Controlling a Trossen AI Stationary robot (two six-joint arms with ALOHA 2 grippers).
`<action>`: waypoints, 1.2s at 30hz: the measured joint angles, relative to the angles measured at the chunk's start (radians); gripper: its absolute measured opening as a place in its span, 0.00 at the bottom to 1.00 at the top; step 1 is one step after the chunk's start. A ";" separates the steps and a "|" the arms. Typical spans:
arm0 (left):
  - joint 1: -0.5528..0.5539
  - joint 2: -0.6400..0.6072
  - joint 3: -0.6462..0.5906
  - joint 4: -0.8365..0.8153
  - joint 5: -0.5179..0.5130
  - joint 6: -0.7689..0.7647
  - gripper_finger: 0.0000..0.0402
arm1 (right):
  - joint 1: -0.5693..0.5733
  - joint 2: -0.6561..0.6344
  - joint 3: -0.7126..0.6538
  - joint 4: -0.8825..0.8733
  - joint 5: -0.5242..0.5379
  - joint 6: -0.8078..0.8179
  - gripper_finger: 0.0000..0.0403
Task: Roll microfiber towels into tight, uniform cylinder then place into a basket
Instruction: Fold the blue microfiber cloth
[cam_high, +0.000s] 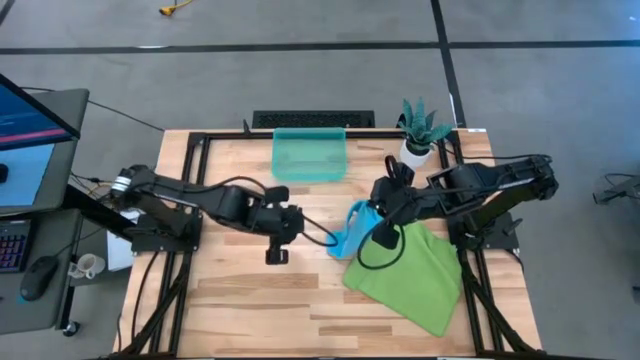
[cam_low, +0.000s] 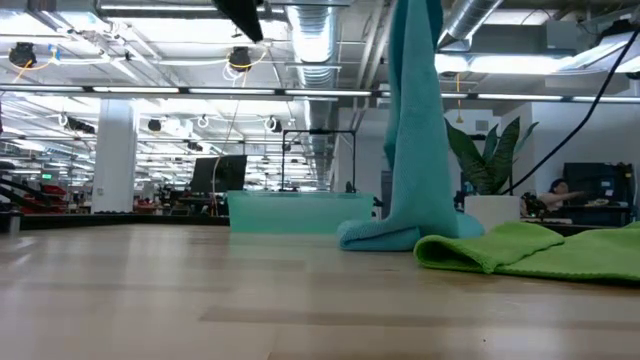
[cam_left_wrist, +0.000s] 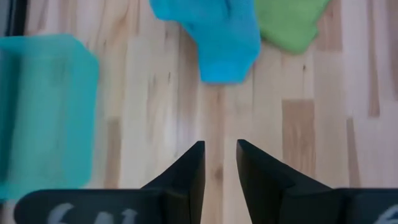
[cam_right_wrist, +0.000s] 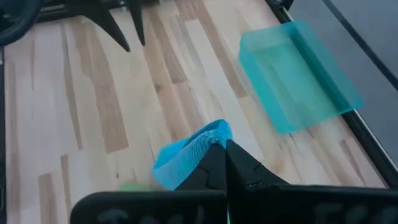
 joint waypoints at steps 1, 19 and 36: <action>-0.005 -0.027 -0.063 0.074 -0.002 -0.001 0.21 | 0.002 0.000 0.000 0.000 0.000 0.000 0.01; 0.036 -0.077 -0.628 1.353 -0.094 0.295 0.20 | -0.092 0.024 0.000 0.053 -0.027 0.042 0.01; 0.103 0.039 -0.627 1.622 -0.096 0.310 0.20 | -0.121 0.086 0.000 0.054 -0.053 0.025 0.01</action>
